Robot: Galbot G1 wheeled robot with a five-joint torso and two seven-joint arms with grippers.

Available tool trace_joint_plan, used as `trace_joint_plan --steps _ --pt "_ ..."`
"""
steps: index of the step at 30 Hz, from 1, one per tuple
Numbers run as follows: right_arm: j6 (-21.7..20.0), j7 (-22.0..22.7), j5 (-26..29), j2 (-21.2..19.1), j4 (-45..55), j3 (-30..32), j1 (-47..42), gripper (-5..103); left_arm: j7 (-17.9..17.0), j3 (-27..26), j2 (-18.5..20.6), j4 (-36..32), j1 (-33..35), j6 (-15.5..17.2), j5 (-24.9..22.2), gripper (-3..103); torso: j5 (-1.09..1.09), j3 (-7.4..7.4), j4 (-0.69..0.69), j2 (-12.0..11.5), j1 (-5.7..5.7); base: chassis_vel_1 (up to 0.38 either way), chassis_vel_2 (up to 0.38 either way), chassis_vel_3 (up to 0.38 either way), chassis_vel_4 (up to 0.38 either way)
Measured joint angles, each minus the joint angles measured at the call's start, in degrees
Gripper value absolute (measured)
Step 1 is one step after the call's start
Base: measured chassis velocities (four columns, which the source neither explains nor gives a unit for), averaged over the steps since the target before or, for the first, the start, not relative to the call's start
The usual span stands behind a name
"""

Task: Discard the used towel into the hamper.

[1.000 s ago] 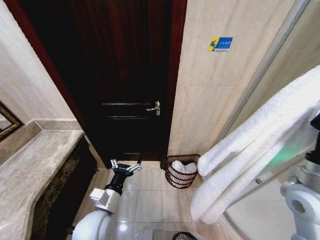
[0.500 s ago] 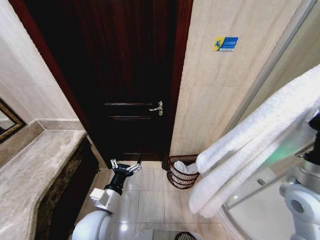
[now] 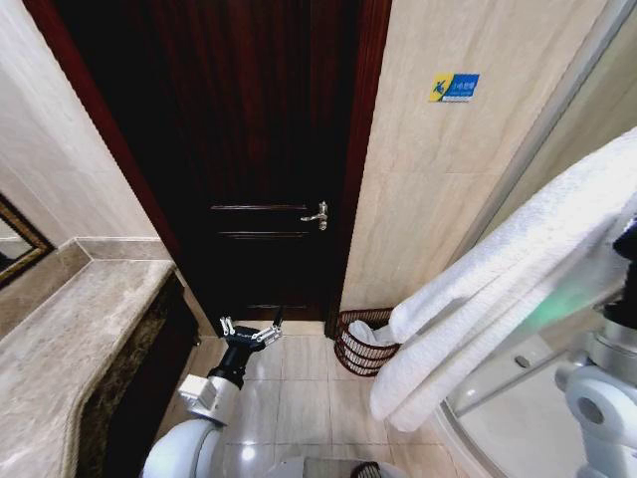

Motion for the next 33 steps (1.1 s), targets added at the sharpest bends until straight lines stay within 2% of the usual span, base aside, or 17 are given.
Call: trace_joint_plan --steps 15,24,29,33 --pt "-0.4 0.2 -0.2 -1.1 -1.0 -1.0 1.9 5 0.0 0.0 0.0 0.0 0.0 0.0 0.0 100 -0.03 0.0 0.01 0.0 0.0 0.028 0.032 -0.036 -0.031" --pt "-0.4 0.2 -0.3 -1.9 -3.0 -2.8 4.0 5 0.0 0.0 0.0 0.0 0.0 0.0 0.0 100 0.02 0.0 0.0 0.0 0.0 0.014 0.017 -0.008 -0.014" --pt "0.5 -0.1 -0.5 -2.2 -4.7 -4.1 5.6 5 0.0 0.0 0.0 0.0 0.0 0.0 0.0 100 0.02 0.0 0.0 0.0 0.0 0.0 0.0 0.0 0.0" --pt "2.7 -0.1 -1.5 -2.0 -6.2 -6.5 7.6 5 0.0 0.0 0.0 0.0 0.0 0.0 0.0 100 -0.01 0.0 0.01 0.0 0.0 0.0 0.0 0.0 0.0"
